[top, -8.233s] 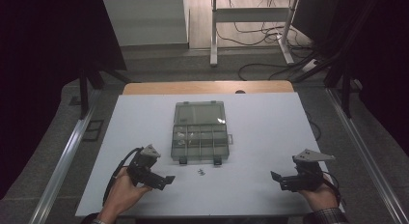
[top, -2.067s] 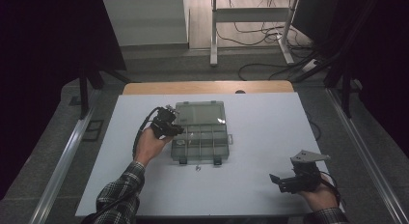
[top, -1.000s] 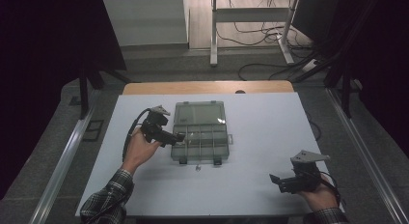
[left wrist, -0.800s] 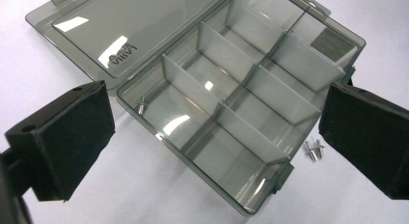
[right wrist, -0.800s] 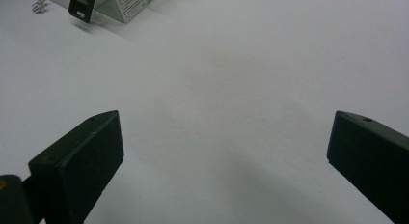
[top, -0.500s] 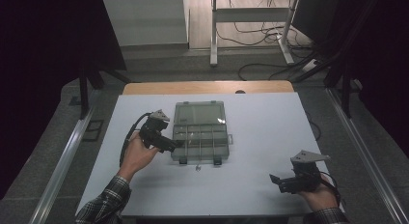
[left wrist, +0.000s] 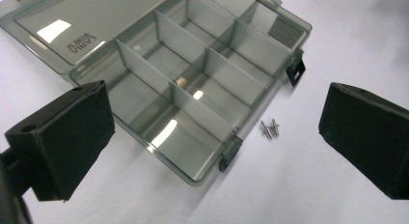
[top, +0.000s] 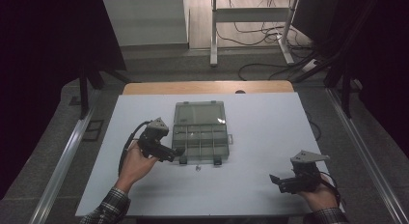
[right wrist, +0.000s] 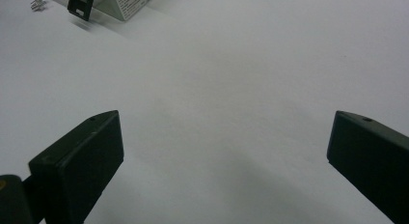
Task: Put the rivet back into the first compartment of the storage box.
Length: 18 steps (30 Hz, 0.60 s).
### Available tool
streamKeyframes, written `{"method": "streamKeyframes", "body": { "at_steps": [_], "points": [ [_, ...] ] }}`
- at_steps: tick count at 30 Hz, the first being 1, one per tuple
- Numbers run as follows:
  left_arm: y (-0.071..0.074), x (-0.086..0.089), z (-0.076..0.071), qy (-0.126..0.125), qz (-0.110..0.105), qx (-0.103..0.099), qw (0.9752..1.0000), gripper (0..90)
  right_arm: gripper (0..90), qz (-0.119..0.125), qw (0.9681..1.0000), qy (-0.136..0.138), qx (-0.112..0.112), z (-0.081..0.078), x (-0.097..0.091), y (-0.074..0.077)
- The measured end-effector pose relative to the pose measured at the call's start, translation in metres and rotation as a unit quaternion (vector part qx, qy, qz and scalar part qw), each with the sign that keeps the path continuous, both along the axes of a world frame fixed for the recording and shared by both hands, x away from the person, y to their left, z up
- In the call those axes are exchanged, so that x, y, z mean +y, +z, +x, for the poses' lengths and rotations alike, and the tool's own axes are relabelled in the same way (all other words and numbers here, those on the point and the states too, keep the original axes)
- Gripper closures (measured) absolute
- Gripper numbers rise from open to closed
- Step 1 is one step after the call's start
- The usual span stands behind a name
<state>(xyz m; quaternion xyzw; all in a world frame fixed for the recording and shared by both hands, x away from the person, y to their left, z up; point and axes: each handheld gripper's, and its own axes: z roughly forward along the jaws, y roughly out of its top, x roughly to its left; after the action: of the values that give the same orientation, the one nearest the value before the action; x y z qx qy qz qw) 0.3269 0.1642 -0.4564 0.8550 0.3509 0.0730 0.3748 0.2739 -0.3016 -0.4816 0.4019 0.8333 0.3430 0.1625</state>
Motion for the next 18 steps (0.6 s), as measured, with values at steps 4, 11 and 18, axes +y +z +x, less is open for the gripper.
{"method": "streamKeyframes", "body": {
  "at_steps": [4, 11, 18],
  "points": [
    [-0.002, -0.002, -0.006, -0.008, 0.002, -0.005, 1.0000, 0.0, 0.0, -0.001, 1.0000, 0.001, 0.000, 0.000, 0.000, 0.000],
    [-0.001, -0.013, -0.015, -0.013, 0.014, -0.007, 0.9998, 0.1, 0.0, -0.002, 1.0000, 0.001, -0.001, 0.000, 0.001, 0.000],
    [-0.003, -0.024, -0.022, -0.021, 0.012, 0.013, 0.9996, 1.5, 0.0, -0.002, 1.0000, 0.002, 0.000, 0.000, 0.001, 0.000]
  ]
}}
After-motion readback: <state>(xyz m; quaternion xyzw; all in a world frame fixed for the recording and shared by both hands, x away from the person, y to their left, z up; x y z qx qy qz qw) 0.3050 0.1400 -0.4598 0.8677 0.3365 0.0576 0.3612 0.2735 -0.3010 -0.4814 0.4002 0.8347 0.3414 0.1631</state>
